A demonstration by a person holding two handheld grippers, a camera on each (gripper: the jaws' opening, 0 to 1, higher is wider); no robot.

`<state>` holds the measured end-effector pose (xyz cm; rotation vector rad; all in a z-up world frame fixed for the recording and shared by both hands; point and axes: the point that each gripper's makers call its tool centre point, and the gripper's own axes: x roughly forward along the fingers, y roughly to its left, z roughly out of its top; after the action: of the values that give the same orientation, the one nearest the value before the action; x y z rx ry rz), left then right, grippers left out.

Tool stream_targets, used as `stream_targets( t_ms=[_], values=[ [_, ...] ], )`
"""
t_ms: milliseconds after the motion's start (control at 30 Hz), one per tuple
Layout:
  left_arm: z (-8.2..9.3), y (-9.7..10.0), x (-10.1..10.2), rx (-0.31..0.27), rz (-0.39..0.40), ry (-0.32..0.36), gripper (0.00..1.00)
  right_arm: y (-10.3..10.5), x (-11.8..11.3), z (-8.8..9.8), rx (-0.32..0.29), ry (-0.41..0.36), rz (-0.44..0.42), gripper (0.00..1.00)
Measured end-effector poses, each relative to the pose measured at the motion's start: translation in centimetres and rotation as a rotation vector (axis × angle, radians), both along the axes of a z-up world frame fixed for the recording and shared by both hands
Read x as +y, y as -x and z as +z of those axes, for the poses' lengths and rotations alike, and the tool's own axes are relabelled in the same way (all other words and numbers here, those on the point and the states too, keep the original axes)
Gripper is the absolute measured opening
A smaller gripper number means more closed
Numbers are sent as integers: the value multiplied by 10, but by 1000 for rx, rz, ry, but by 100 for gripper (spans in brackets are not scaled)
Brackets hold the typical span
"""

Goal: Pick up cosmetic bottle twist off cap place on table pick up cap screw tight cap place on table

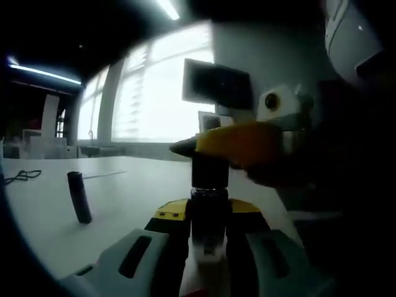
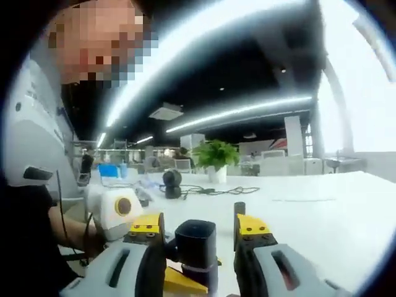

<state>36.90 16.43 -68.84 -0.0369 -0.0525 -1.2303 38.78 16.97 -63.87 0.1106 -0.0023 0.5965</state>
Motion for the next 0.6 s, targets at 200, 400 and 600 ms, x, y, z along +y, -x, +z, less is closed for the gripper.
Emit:
stream_targets(
  t_ms=[200,400,600],
  values=[
    [0,0,0,-2,0,-1,12,4,3,-1,-10,67,-59,37],
    [0,1,0,-4,0,-2,12,4,-3,-7,7,68,-170,33],
    [0,1,0,-8,-1,-2,12,1,2,-9,-19,146,-239,29]
  ],
)
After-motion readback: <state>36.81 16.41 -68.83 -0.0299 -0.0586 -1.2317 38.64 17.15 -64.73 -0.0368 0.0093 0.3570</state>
